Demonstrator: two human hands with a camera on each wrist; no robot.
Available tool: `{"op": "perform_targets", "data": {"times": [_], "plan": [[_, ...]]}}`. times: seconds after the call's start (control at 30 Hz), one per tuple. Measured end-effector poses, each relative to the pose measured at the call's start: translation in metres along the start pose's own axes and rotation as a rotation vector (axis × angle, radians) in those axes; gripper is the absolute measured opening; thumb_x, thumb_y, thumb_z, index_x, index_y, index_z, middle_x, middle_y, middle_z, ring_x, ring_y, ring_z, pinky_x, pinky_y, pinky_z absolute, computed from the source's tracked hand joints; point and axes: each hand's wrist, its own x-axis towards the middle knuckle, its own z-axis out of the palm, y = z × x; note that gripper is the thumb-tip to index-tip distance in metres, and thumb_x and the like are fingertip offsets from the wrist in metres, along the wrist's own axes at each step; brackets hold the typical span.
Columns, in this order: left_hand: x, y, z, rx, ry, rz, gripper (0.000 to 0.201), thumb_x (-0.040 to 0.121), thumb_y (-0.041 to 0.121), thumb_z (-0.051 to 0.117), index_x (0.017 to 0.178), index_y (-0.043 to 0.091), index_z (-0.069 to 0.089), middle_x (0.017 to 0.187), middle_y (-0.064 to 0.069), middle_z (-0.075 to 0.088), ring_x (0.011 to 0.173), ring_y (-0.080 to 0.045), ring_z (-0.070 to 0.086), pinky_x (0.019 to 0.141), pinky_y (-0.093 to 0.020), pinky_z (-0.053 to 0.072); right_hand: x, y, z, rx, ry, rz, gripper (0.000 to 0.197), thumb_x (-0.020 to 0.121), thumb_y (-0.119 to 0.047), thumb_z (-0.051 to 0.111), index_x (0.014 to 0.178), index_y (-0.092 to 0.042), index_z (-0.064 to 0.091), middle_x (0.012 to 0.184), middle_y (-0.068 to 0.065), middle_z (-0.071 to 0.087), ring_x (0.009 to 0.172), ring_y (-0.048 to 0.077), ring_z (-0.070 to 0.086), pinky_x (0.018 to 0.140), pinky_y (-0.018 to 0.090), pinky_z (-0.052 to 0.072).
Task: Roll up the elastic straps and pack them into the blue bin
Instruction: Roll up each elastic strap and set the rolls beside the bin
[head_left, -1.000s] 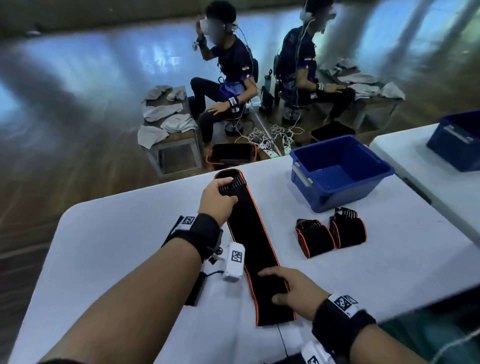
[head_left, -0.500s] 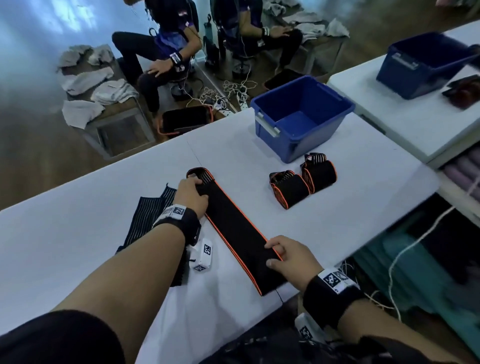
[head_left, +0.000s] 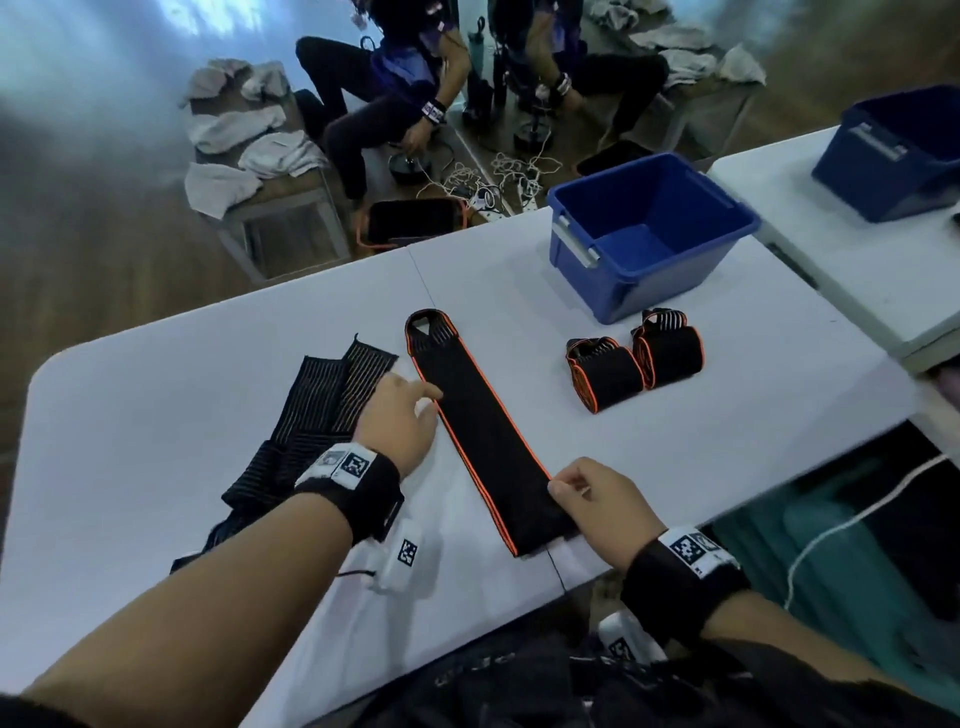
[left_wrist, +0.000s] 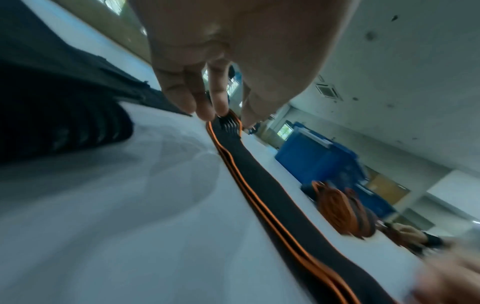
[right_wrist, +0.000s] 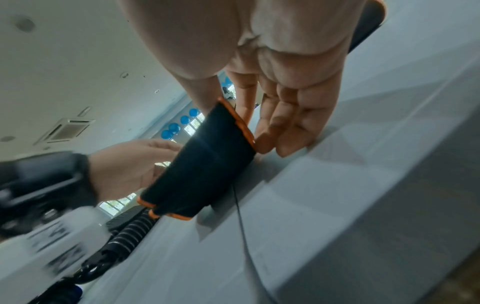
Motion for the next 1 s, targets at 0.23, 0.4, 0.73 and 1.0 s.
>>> {"op": "perform_targets", "data": {"times": [0.23, 0.4, 0.73, 1.0], "plan": [[-0.105, 0.007, 0.036, -0.007, -0.287, 0.119, 0.037, 0.084, 0.009, 0.063, 0.116, 0.025, 0.072, 0.113, 0.008, 0.069, 0.1, -0.012, 0.064, 0.094, -0.031, 0.051, 0.012, 0.007, -0.013, -0.068, -0.124, -0.061, 0.017, 0.096, -0.013, 0.056, 0.092, -0.028, 0.065, 0.093, -0.005, 0.07, 0.086, 0.012, 0.065, 0.077, 0.024, 0.05], [-0.123, 0.008, 0.049, 0.028, -0.239, 0.067, 0.047, 0.083, 0.022, 0.074, 0.129, 0.025, 0.065, 0.126, 0.006, 0.065, 0.113, -0.017, 0.058, 0.103, -0.032, 0.044, 0.016, 0.007, -0.012, -0.198, -0.21, -0.152, 0.029, 0.09, 0.001, 0.054, 0.106, -0.018, 0.069, 0.098, -0.006, 0.069, 0.093, 0.009, 0.064, 0.081, 0.014, 0.046], [-0.139, 0.018, 0.067, 0.011, -0.062, -0.034, 0.054, 0.078, 0.053, 0.078, 0.124, 0.028, 0.065, 0.108, 0.004, 0.06, 0.102, -0.017, 0.054, 0.091, -0.034, 0.048, 0.025, 0.009, -0.021, -0.337, -0.381, -0.297, 0.046, 0.076, -0.024, 0.081, 0.12, -0.022, 0.066, 0.104, -0.008, 0.059, 0.085, 0.005, 0.061, 0.082, 0.023, 0.049], [-0.141, 0.025, 0.074, -0.027, 0.061, -0.115, 0.036, 0.083, 0.044, 0.076, 0.116, 0.03, 0.072, 0.098, 0.008, 0.062, 0.093, -0.013, 0.055, 0.079, -0.022, 0.036, 0.037, 0.004, -0.022, -0.464, -0.451, -0.427, 0.01, 0.089, -0.034, 0.065, 0.093, -0.027, 0.07, 0.088, -0.002, 0.057, 0.082, 0.016, 0.055, 0.069, 0.028, 0.036]]}}
